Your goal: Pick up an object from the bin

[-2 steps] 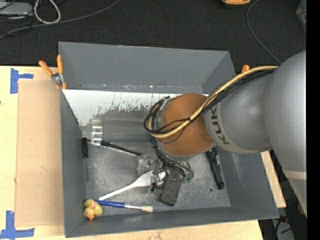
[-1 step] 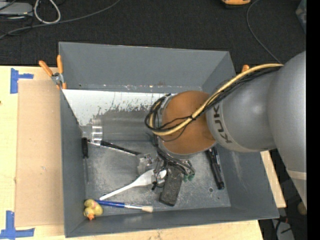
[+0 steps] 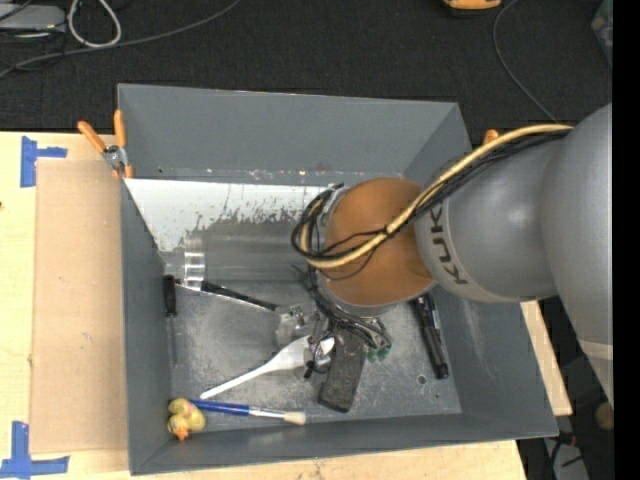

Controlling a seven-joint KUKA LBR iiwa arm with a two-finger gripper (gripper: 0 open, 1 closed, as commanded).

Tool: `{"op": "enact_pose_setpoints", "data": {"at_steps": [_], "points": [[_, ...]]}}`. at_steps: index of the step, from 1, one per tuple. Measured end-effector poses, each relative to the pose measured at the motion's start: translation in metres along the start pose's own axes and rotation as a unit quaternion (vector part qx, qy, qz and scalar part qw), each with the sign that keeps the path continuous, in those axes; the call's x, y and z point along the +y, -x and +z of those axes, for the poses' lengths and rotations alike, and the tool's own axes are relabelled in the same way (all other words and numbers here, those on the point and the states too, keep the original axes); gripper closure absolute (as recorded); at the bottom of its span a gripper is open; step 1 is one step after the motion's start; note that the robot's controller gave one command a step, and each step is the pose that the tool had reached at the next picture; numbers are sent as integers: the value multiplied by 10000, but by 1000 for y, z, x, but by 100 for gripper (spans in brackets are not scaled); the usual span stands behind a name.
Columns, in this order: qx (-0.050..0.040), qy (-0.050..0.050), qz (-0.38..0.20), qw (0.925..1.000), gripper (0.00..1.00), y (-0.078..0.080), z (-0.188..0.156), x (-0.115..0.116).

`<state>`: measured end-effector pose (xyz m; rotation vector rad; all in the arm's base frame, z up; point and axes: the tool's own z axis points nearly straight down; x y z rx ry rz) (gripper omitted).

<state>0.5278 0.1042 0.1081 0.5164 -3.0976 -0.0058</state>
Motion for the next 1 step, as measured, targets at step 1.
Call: {"op": "enact_pose_setpoints", "data": {"at_steps": [1], "points": [[2, 1, 6, 10000, 100, 0, -8, 0]]}}
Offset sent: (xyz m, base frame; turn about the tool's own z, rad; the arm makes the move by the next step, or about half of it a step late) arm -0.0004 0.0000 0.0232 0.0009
